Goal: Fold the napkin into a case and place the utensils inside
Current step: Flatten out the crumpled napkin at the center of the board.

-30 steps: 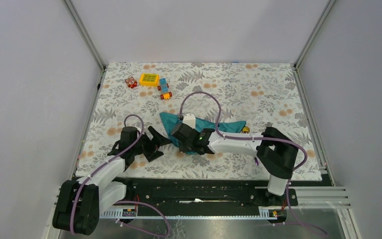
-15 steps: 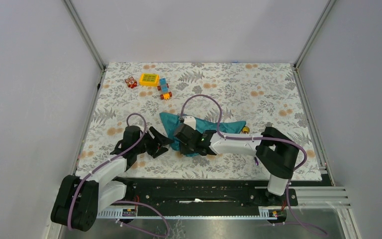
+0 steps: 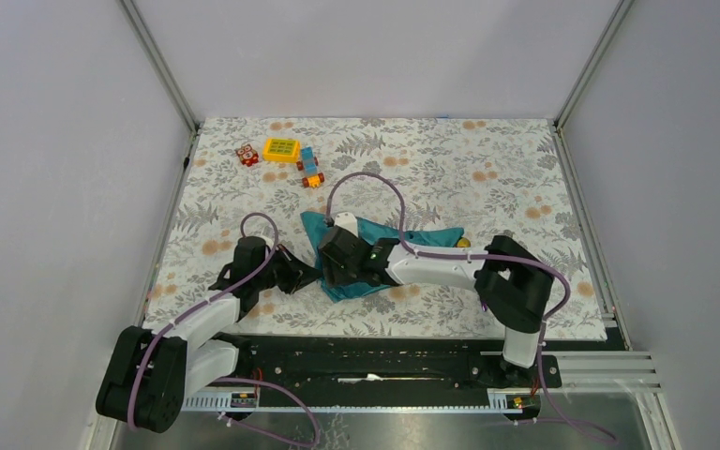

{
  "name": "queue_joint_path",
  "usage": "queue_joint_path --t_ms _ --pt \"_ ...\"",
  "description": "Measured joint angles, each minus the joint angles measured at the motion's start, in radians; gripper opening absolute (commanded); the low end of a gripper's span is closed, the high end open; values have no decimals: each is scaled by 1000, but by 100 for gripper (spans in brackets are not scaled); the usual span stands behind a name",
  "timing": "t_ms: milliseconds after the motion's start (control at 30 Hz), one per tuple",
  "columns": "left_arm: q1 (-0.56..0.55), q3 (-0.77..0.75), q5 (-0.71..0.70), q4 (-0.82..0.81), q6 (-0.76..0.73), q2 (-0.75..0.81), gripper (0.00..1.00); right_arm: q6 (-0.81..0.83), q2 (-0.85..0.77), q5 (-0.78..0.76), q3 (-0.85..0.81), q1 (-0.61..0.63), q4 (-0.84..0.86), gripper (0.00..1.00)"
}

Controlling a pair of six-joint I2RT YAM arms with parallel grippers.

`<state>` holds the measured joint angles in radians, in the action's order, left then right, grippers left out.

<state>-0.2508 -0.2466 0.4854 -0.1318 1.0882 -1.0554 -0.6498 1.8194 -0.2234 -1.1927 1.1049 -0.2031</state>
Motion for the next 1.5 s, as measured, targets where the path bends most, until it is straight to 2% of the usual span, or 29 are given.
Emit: queue_joint_path --t_ms 233,433,467,533,567,767,833,1000,1167,1333,1500 --pt "1 0 -11 5 -13 9 0 13 76 13 -86 0 -9 64" --pt "1 0 -13 29 -26 33 0 -5 85 23 -44 0 52 45" --pt "1 0 -16 37 -28 39 0 -8 85 19 -37 0 59 39" --pt "1 -5 -27 68 -40 54 0 -12 85 0 -21 0 71 21" --pt "1 -11 -39 94 -47 62 0 -13 85 -8 -12 0 77 17" --pt "14 -66 -98 232 -89 95 0 -6 63 -53 39 0 79 8" --pt "25 -89 -116 277 -103 100 0 3 38 -65 41 0 71 1" --pt "44 -179 -197 424 -147 111 0 58 -84 -140 39 -2 16 0" --pt "67 -354 -351 628 -201 132 0 144 -240 -237 8 -58 -82 0" --pt "90 -615 -568 809 -283 151 0 275 -394 -361 -79 -172 -167 0" --pt "92 -893 -771 900 -391 187 0 438 -504 -468 -206 -187 -195 0"
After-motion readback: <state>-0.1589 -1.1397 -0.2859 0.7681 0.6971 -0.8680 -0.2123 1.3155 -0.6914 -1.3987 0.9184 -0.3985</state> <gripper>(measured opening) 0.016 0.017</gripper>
